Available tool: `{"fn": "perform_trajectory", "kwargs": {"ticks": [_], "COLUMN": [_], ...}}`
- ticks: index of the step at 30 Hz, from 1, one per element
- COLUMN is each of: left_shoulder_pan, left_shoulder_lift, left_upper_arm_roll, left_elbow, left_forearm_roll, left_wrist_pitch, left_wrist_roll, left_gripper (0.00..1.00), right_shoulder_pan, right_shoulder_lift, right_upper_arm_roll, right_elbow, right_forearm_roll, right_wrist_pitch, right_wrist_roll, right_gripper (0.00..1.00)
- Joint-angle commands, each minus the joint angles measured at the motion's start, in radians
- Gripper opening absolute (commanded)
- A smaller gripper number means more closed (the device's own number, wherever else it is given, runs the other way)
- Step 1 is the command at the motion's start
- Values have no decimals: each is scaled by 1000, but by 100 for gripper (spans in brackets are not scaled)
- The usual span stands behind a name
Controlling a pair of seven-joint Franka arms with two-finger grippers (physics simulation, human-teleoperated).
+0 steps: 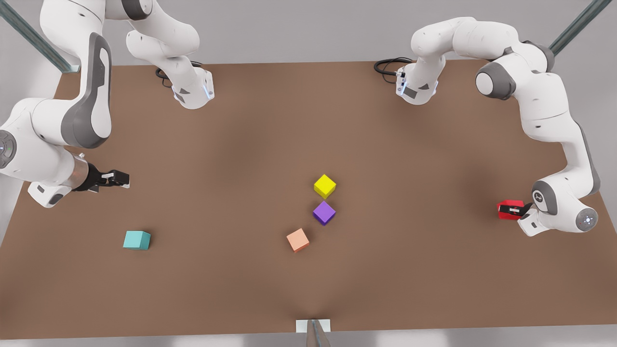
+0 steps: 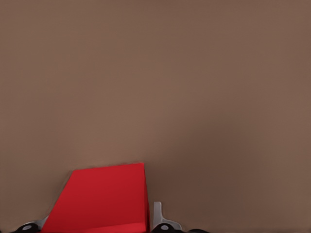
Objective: Pick up red wooden cube and pass to hand red wooden cube and place in blue wooden cube
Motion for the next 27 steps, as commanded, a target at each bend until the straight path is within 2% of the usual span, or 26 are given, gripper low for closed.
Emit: {"fn": "perform_trajectory", "kwargs": {"ticks": [1,6,7,8,10,11,12,13,14,15,16,18,20,21,23,25,27], "left_shoulder_pan": [0,-8,-12,-12,-15,-11,-18,-12,-9,-9,-15,-18,-164,-268,-382,-391,-385], "left_shoulder_lift": [3,-2,-17,-25,-34,-48,-63,-65,-65,-65,-54,53,72,79,142,185,185], "left_upper_arm_roll": [1,1,-1,-2,-16,-71,-122,-320,-422,-505,-577,-677,-748,-752,-755,-780,-780], "left_elbow": [0,2,3,3,10,17,51,100,103,103,103,103,103,115,197,254,254], "left_forearm_roll": [1,1,-1,-1,-6,-91,-178,-265,-321,-415,-512,-683,-776,-843,-944,-977,-1032], "left_wrist_pitch": [-1,-4,-20,-24,-28,-126,-247,-415,-424,-429,-395,-329,-48,104,252,271,271], "left_wrist_roll": [-3,-10,-26,-26,-24,-50,-172,-444,-611,-763,-842,-642,-699,-794,-753,-748,-725], "left_gripper": [84,75,65,60,60,59,59,57,57,57,57,56,56,56,53,54,54], "right_shoulder_pan": [0,0,11,20,9,14,18,21,23,21,23,21,23,23,8,9,11], "right_shoulder_lift": [-1,-1,-1,2,126,207,255,387,471,536,582,639,705,714,738,771,777], "right_upper_arm_roll": [-1,-1,1,2,-1,-1,2,7,16,67,94,114,116,119,193,222,257], "right_elbow": [1,1,3,2,81,88,120,232,301,338,360,381,426,434,434,434,431], "right_forearm_roll": [1,-1,-24,-19,262,460,531,711,801,880,970,1076,1151,1151,1220,1349,1378], "right_wrist_pitch": [-1,0,2,2,-10,-21,-18,-21,-23,-23,-21,-9,40,36,34,43,52], "right_wrist_roll": [-3,-5,-6,-98,-412,-581,-710,-934,-1103,-1209,-1332,-1477,-1706,-1741,-1875,-1959,-1979], "right_gripper": [100,100,100,100,100,100,100,100,100,100,100,100,100,100,100,100,100]}}
